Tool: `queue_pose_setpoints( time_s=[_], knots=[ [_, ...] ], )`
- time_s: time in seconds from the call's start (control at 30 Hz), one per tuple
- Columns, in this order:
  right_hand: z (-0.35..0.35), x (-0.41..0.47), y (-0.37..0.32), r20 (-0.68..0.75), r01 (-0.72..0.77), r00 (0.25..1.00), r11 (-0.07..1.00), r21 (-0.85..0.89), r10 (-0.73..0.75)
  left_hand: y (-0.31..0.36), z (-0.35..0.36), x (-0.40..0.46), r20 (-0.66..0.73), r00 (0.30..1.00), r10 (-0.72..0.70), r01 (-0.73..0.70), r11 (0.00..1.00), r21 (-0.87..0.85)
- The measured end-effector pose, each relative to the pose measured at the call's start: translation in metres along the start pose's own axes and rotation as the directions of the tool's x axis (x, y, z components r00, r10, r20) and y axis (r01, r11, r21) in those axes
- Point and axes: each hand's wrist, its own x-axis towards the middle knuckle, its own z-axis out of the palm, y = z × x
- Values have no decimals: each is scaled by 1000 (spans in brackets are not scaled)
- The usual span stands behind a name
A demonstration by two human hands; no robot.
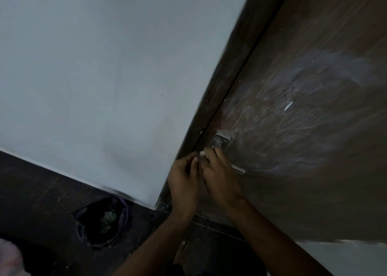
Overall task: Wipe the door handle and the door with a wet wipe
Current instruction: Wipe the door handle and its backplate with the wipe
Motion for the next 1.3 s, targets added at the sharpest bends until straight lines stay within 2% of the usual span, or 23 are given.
queue_pose_setpoints(
  time_s=[0.03, 0.1, 0.2, 0.27, 0.33, 0.47, 0.57, 0.63, 0.7, 0.83, 0.93, 1.03, 1.1, 1.23, 1.3],
  knots=[
    [2, -6, 4, -25, -12, 1000, 998, 68, 14, -1, -1, 0, 8, 1000, 7, -7, 1000, 9],
    [2, -16, 8, -55, -132, 987, 955, 264, 151, -1, -1, 1, 26, 999, 20, -21, 1000, 23],
    [-3, -12, 10, -124, -294, 927, 889, 352, 355, -1, 1, 3, 68, 997, 43, -46, 998, 53],
    [-9, -1, 9, -63, -424, 870, 808, 410, 489, 0, 2, 3, 91, 994, 61, -68, 995, 76],
    [-10, 3, 8, 69, -558, 796, 683, 471, 602, 1, 3, 2, 100, 991, 88, -96, 992, 82],
    [-8, -1, 15, 175, -646, 720, 556, 522, 672, 2, 2, 2, 69, 991, 115, -121, 988, 94],
    [-8, 14, 25, 277, -671, 667, 396, 626, 691, 2, 2, 2, 77, 991, 110, -117, 989, 86],
    [-7, 16, 28, 298, -663, 659, 347, 663, 691, 1, 3, 2, 86, 991, 105, -113, 990, 82],
    [-5, 6, 29, 271, -637, 692, 390, 665, 669, 0, 3, 2, 100, 990, 97, -104, 992, 68],
    [-2, -5, 23, 43, -549, 783, 656, 518, 621, -1, 4, 3, 111, 991, 73, -78, 996, 41],
    [1, 9, 11, -66, -407, 867, 777, 481, 495, 1, 4, 2, 61, 995, 81, -84, 995, 49],
    [12, 6, -3, -109, -259, 939, 882, 394, 325, 6, 2, -1, -11, 994, 104, -104, 994, 36],
    [21, -5, -5, -129, -197, 956, 904, 380, 263, 6, 0, -3, -23, 995, 100, -99, 994, 43],
    [25, -19, 3, -224, -172, 926, 866, 469, 305, -2, 0, -2, 21, 996, 83, -85, 993, 82],
    [23, -24, 7, -264, -152, 929, 917, 368, 260, -5, 0, -1, 52, 996, 77, -82, 992, 97]
  ],
)
